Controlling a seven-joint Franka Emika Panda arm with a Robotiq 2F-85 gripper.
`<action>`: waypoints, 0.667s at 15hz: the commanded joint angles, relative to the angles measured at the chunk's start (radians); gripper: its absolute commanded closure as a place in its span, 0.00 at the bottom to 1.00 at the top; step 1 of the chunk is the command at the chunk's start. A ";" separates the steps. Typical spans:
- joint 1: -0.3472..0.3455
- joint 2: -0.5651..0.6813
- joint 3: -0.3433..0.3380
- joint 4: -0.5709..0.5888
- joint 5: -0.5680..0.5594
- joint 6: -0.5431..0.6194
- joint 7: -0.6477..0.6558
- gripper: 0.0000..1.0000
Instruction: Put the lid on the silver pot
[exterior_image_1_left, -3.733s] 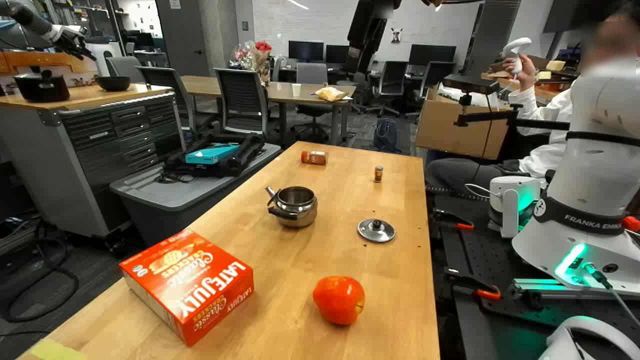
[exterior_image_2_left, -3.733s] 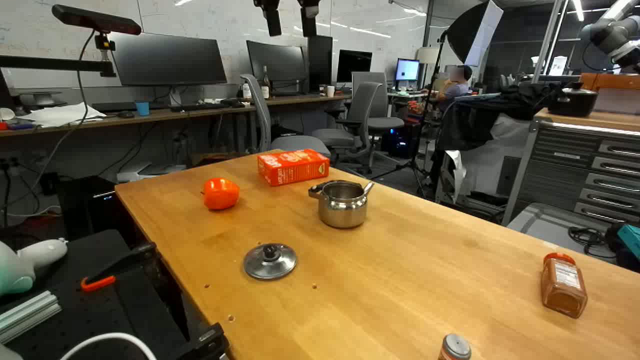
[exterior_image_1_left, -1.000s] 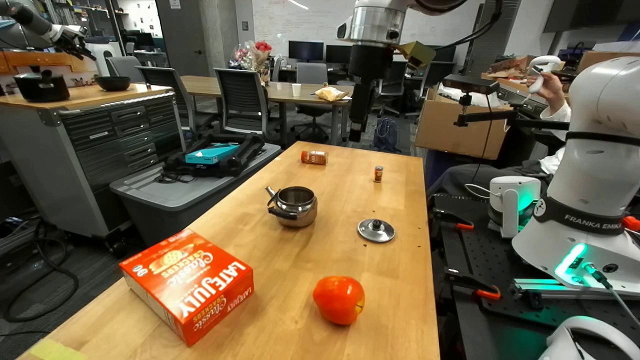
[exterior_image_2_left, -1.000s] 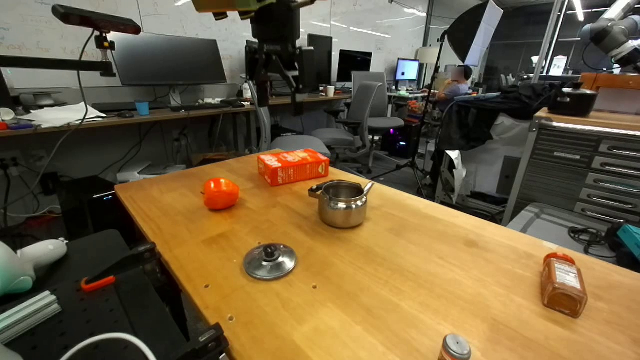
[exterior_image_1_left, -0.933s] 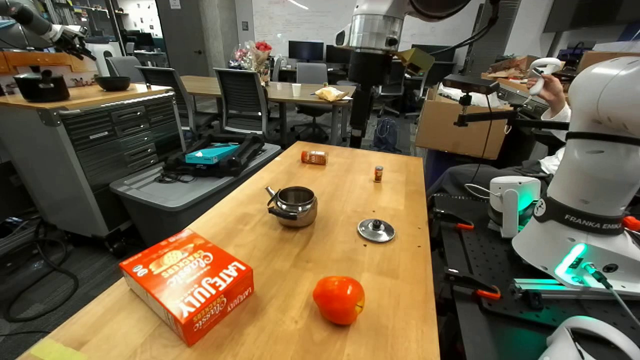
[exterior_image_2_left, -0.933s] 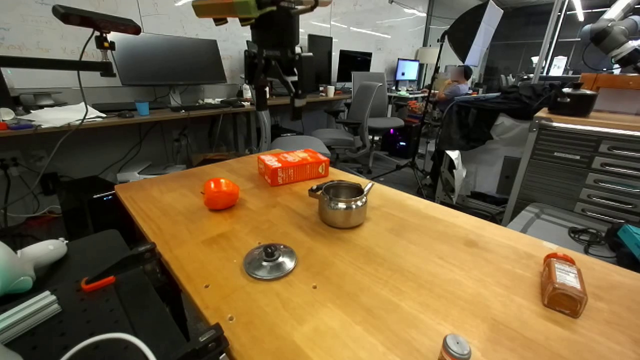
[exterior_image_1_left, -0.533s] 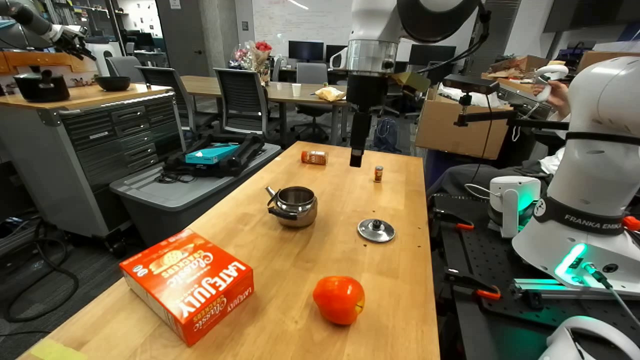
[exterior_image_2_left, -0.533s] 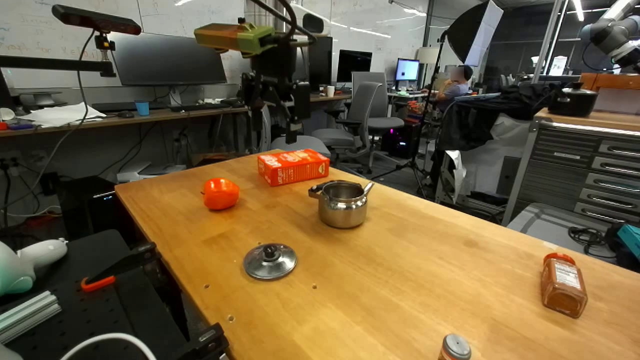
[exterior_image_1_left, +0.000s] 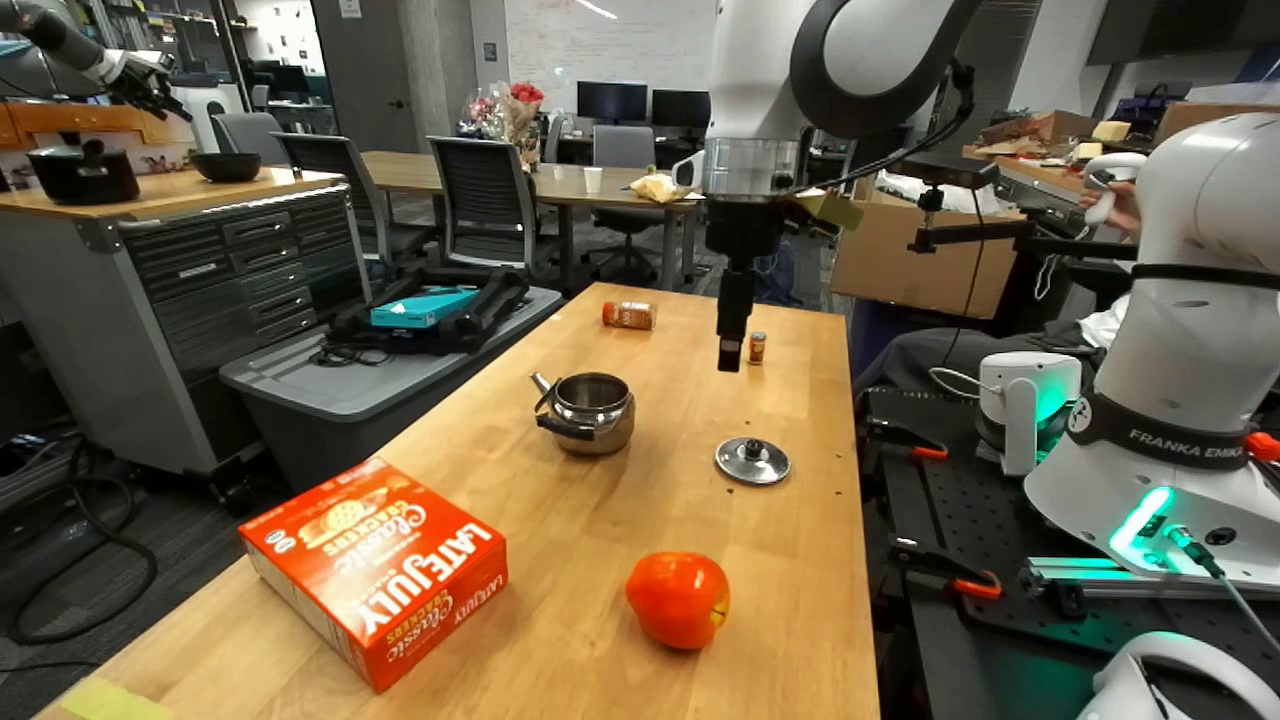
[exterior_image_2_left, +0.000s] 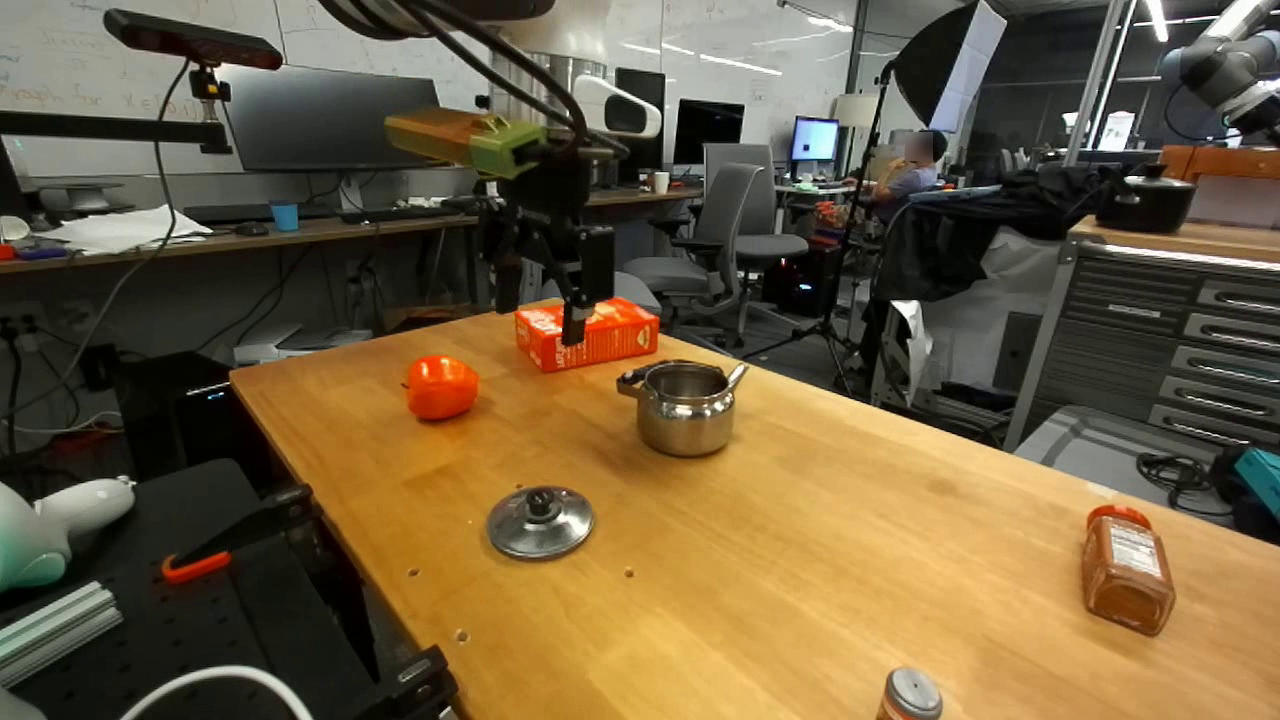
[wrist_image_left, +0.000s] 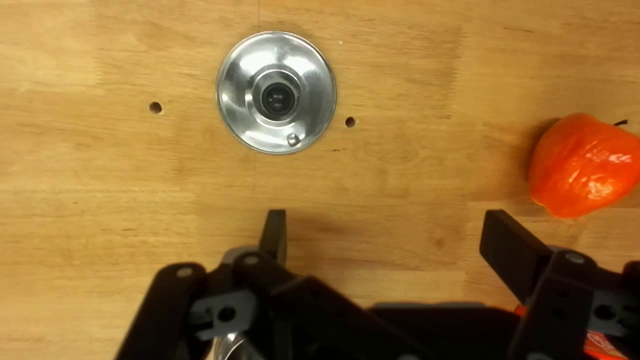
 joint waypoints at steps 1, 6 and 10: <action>-0.015 0.019 -0.013 -0.031 0.012 0.084 -0.036 0.00; -0.045 0.048 -0.042 -0.073 -0.015 0.173 -0.100 0.00; -0.077 0.128 -0.061 -0.075 -0.061 0.236 -0.116 0.00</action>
